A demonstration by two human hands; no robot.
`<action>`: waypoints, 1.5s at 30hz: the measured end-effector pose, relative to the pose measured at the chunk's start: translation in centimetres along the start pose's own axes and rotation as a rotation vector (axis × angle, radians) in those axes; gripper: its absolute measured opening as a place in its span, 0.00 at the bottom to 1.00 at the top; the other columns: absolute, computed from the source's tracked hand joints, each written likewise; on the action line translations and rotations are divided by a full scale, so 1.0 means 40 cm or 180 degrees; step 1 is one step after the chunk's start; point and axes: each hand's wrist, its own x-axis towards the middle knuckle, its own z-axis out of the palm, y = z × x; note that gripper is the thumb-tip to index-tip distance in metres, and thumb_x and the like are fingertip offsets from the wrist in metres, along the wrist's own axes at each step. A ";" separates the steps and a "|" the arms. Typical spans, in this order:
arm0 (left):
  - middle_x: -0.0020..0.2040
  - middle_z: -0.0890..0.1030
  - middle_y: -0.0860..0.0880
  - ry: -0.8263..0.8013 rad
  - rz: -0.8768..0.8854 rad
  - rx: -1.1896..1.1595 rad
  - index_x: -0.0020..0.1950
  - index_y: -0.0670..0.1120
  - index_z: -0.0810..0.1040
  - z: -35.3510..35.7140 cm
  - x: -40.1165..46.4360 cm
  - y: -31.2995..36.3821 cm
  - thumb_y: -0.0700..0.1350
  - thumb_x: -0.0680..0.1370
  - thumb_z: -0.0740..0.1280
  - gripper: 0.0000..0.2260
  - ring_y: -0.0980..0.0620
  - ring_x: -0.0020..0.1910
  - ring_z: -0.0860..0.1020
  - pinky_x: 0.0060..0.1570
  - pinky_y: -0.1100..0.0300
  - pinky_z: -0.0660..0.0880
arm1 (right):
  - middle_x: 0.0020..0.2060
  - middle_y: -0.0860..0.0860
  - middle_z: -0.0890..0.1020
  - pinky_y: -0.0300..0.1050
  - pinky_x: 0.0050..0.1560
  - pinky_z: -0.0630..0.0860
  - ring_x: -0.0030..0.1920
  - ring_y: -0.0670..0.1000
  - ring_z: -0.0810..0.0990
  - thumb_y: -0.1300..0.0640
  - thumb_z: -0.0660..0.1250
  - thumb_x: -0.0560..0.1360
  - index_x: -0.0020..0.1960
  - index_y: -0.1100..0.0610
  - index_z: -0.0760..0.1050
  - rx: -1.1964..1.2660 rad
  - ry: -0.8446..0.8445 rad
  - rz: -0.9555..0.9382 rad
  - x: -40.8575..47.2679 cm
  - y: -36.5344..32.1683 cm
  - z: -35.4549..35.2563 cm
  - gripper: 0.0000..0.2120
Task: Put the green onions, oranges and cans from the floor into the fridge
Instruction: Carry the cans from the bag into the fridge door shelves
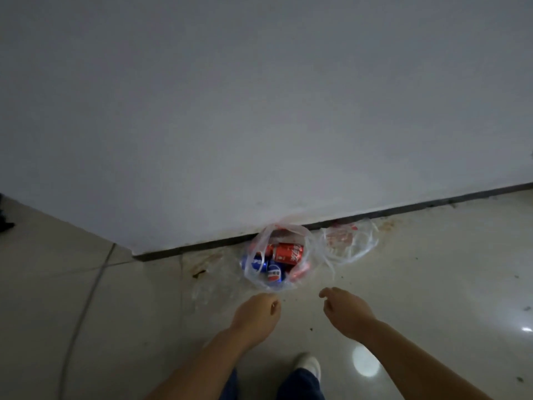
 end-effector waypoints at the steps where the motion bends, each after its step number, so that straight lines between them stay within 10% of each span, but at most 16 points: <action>1: 0.38 0.76 0.46 -0.0030 0.0021 0.0060 0.40 0.44 0.73 0.030 0.077 -0.037 0.49 0.80 0.58 0.13 0.49 0.37 0.74 0.43 0.52 0.74 | 0.66 0.49 0.73 0.44 0.62 0.70 0.64 0.51 0.74 0.55 0.53 0.80 0.70 0.50 0.67 0.0011 -0.0007 -0.0025 0.079 0.005 0.047 0.19; 16: 0.53 0.78 0.47 0.0199 0.1658 0.1994 0.51 0.45 0.77 0.245 1.042 -0.371 0.45 0.79 0.60 0.08 0.47 0.51 0.77 0.50 0.51 0.75 | 0.64 0.52 0.76 0.50 0.73 0.59 0.66 0.53 0.73 0.58 0.61 0.78 0.66 0.55 0.72 -0.1759 0.0438 -0.1638 0.926 0.218 0.544 0.16; 27: 0.75 0.61 0.44 -0.0436 0.1783 0.2491 0.75 0.48 0.56 0.364 1.087 -0.308 0.53 0.74 0.69 0.35 0.43 0.72 0.63 0.70 0.48 0.63 | 0.73 0.50 0.66 0.52 0.75 0.56 0.73 0.51 0.64 0.60 0.52 0.80 0.74 0.51 0.62 -0.1959 -0.0978 -0.0317 0.879 0.372 0.591 0.22; 35: 0.64 0.74 0.47 -0.0316 0.0877 0.0994 0.71 0.49 0.63 0.334 1.106 -0.371 0.55 0.66 0.74 0.37 0.48 0.58 0.76 0.57 0.51 0.76 | 0.57 0.57 0.80 0.42 0.54 0.72 0.57 0.57 0.79 0.60 0.54 0.81 0.58 0.61 0.76 -0.0111 0.0219 0.0163 0.886 0.231 0.529 0.14; 41: 0.56 0.80 0.46 -0.0513 0.0182 -0.0085 0.64 0.46 0.72 0.228 1.103 -0.403 0.57 0.70 0.73 0.27 0.48 0.51 0.80 0.54 0.55 0.77 | 0.58 0.61 0.73 0.52 0.53 0.74 0.57 0.60 0.75 0.55 0.60 0.80 0.70 0.62 0.64 0.3256 -0.0117 0.1731 0.913 0.200 0.543 0.21; 45: 0.59 0.79 0.45 -0.0632 -0.0159 -0.0580 0.64 0.44 0.73 0.210 1.060 -0.407 0.56 0.74 0.69 0.24 0.45 0.57 0.78 0.58 0.55 0.75 | 0.67 0.61 0.71 0.55 0.62 0.71 0.65 0.61 0.71 0.55 0.61 0.79 0.70 0.60 0.62 0.3655 0.0198 0.2155 0.962 0.179 0.548 0.22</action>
